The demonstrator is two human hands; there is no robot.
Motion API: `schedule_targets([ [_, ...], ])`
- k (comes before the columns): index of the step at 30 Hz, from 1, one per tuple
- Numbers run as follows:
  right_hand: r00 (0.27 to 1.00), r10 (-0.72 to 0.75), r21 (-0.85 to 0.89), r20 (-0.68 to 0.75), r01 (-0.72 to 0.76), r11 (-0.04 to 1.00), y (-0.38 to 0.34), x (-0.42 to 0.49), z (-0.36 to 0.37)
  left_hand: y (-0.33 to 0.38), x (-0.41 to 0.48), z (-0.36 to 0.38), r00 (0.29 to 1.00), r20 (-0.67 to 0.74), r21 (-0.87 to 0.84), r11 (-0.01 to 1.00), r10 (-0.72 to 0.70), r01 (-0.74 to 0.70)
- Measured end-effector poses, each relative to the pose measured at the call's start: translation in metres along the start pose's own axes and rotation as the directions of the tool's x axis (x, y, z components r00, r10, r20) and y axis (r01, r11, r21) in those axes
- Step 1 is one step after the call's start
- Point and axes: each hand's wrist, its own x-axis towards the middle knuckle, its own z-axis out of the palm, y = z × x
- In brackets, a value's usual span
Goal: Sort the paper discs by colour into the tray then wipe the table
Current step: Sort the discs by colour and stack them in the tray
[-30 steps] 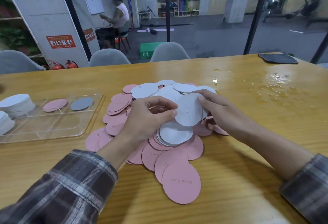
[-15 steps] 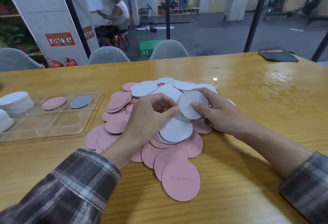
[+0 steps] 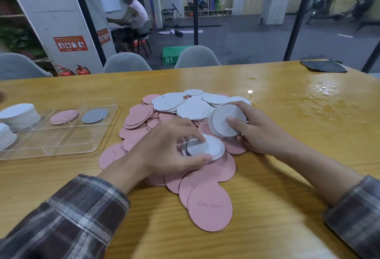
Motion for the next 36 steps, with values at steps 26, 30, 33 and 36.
schedule_targets([
  [26, 0.997, 0.005, 0.084, -0.083, 0.002, 0.996, -0.012, -0.004, 0.005, 0.005, 0.015, -0.001, 0.812, -0.250, -0.612, 0.736, -0.527, 0.289],
  [30, 0.996, 0.037, 0.094, -0.076, -0.030, 0.995, -0.014, -0.004, 0.005, 0.005, 0.016, -0.001, 0.787, -0.230, -0.656, 0.688, -0.573, 0.309],
  [33, 0.998, 0.051, 0.163, -0.033, -0.045, 0.986, -0.020, -0.006, 0.006, 0.013, 0.016, 0.004, 0.805, -0.146, -0.686, 0.645, -0.574, 0.336],
  [36, 0.998, 0.065, 0.270, 0.017, -0.067, 0.961, -0.030, -0.012, 0.010, 0.018, 0.016, 0.010, 0.819, -0.122, -0.669, 0.656, -0.560, 0.349],
])
